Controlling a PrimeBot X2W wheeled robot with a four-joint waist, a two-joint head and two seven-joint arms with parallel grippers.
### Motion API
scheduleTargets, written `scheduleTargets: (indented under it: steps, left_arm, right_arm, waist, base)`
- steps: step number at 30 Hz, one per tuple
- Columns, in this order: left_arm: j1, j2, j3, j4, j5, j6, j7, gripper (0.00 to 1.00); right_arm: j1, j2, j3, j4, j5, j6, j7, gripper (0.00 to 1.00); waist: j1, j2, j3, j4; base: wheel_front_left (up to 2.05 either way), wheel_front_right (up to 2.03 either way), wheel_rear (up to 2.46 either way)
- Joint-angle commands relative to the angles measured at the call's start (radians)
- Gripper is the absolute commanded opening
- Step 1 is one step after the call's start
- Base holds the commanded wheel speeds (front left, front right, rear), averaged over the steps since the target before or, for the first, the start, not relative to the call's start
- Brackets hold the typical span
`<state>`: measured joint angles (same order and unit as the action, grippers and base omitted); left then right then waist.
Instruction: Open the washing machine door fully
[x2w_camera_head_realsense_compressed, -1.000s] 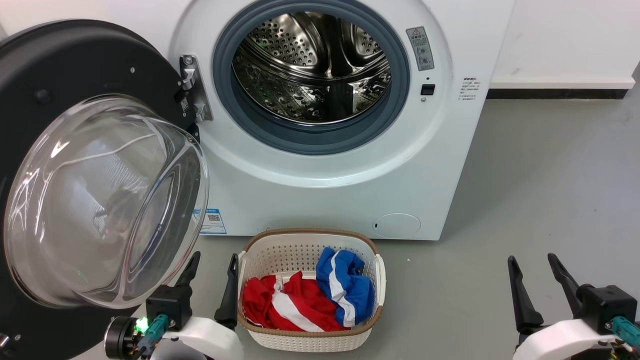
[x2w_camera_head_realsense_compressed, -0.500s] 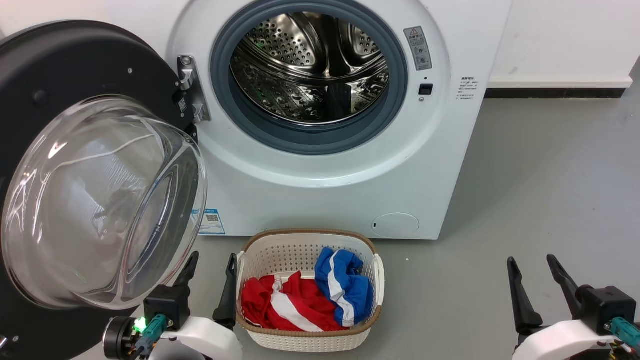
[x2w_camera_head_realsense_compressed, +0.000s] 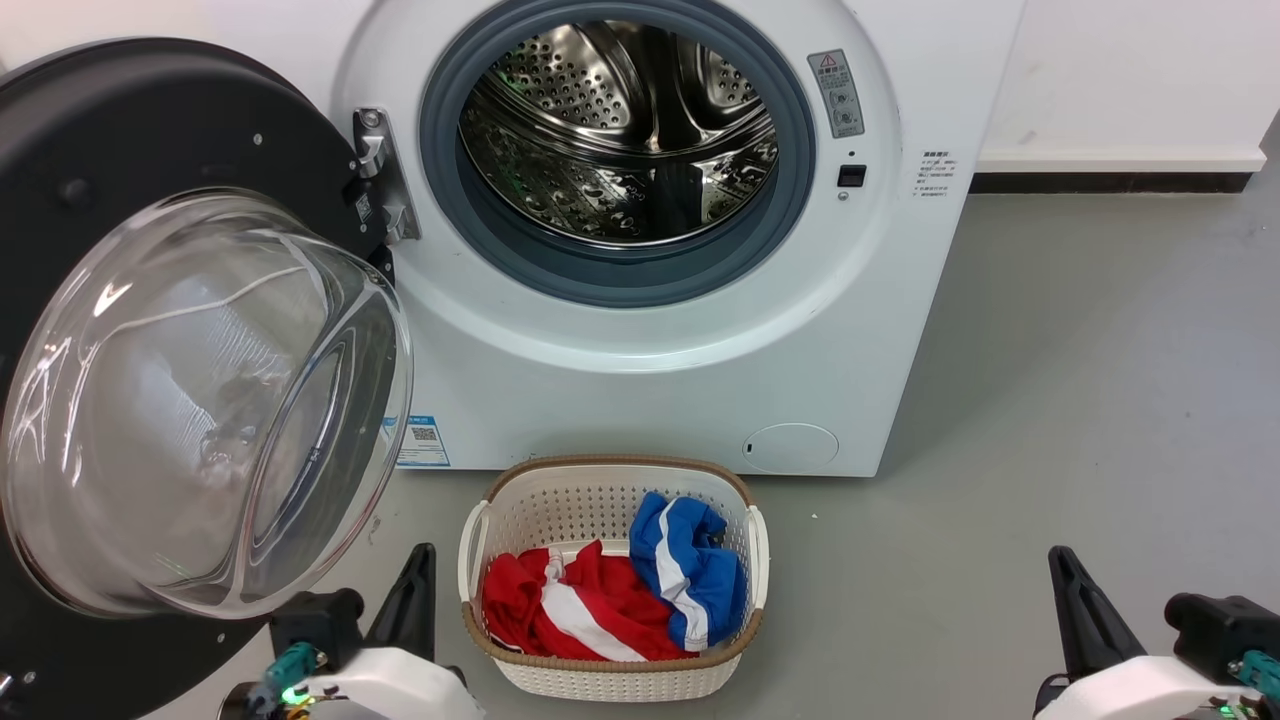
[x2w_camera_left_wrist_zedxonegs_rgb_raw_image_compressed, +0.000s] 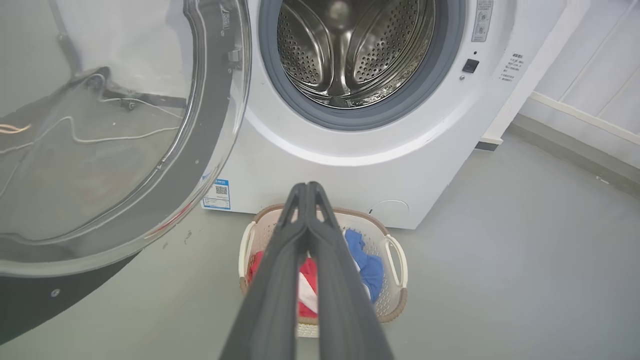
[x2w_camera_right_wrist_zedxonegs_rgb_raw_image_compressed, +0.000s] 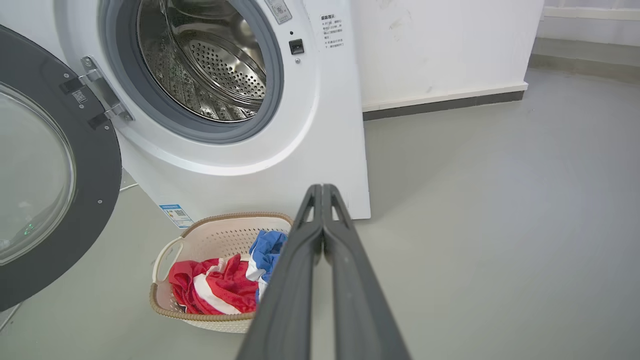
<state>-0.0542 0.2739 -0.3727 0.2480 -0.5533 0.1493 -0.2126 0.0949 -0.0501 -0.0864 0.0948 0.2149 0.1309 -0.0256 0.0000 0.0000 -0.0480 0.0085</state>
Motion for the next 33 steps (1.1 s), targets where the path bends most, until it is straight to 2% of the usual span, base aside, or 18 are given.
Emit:
scheduleTargets:
  steps: [1, 15, 33]
  left_arm:
    - [-0.024, 0.001, 0.021, -0.014, -0.029, -0.007, 0.006, 0.0]
    - [-0.034, -0.04, 0.107, -0.008, -0.229, -0.06, 0.065, 0.0]
    - [-0.042, -0.083, 0.201, -0.01, -0.442, -0.117, 0.129, 0.0]
  right_arm:
    - [-0.034, -0.001, -0.002, -0.012, 0.038, 0.0, 0.002, 0.0]
    - [-0.063, 0.0, -0.001, 0.012, 0.3, 0.0, 0.023, 0.0]
    - [-0.101, 0.0, -0.008, 0.046, 0.578, 0.0, 0.052, 0.0]
  waist:
    - [0.0, 0.0, 0.0, 0.0]
    - [0.0, 0.0, 0.006, -0.001]
    - [0.0, 0.0, 0.014, -0.002]
  base:
    - [0.0, 0.0, 0.0]
    - [0.0, 0.0, 0.0]
    - [0.0, 0.0, 0.0]
